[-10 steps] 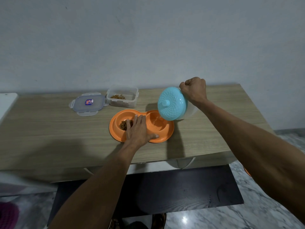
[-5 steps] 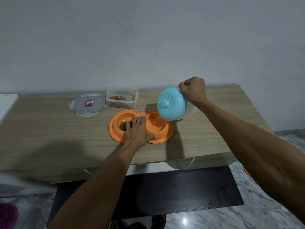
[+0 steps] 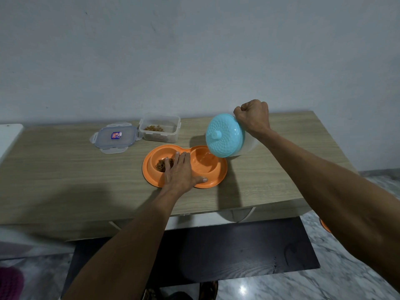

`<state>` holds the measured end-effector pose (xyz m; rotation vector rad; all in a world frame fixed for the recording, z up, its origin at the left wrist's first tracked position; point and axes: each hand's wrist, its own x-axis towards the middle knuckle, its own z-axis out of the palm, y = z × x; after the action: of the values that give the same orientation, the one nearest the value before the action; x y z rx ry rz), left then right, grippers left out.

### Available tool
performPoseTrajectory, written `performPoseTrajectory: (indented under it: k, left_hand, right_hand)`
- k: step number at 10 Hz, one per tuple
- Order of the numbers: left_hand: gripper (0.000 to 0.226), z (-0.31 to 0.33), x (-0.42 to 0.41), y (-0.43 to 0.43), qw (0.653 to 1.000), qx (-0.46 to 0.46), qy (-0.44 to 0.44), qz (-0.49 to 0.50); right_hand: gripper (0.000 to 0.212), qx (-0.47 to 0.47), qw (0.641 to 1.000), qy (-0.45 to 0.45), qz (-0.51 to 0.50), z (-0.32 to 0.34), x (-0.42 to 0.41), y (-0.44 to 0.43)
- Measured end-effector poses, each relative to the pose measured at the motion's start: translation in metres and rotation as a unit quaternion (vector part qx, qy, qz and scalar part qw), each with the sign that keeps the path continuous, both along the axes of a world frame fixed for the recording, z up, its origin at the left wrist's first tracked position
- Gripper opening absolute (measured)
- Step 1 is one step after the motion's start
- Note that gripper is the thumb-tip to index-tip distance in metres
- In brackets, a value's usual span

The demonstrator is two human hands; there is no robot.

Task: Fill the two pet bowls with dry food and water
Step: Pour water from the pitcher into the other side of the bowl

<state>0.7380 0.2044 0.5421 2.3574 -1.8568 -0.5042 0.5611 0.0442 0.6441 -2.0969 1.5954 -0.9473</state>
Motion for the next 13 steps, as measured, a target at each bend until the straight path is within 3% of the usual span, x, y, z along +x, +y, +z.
performPoseTrajectory:
  k: [13]
  left_hand:
    - [0.111,-0.0011,-0.0003,0.0009,1.000,-0.007,-0.003,-0.002]
  right_hand:
    - [0.045,-0.010,1.000,0.003,0.003,0.0039,-0.0002,0.0003]
